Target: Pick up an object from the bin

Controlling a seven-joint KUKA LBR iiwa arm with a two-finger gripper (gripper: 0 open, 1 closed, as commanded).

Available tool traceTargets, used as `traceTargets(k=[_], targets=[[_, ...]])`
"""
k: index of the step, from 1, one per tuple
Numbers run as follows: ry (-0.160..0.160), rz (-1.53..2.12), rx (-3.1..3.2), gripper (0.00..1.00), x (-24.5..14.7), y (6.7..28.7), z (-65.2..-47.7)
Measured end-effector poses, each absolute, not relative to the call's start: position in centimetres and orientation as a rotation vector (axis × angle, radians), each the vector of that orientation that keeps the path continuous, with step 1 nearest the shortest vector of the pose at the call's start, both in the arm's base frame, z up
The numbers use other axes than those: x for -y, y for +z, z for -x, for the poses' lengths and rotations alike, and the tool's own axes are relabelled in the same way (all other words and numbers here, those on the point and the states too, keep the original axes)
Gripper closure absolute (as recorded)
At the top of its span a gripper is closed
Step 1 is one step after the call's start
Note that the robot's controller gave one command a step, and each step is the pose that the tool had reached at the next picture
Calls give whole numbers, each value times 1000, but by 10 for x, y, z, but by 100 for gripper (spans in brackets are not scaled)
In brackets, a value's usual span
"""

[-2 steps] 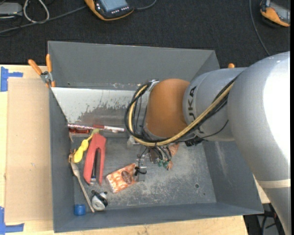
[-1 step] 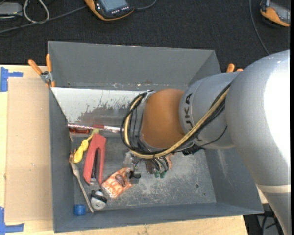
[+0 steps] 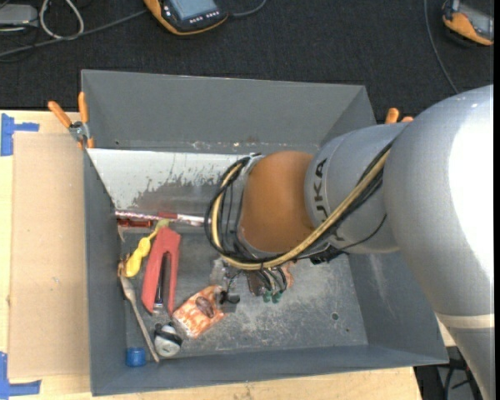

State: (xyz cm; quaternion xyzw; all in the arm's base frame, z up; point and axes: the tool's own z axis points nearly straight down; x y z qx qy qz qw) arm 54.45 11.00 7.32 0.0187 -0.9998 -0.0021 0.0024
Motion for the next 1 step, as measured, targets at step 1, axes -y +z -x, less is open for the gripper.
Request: traceTargets(k=[1], targets=[[-5, -126, 3129, 100, -105, 139, -546]])
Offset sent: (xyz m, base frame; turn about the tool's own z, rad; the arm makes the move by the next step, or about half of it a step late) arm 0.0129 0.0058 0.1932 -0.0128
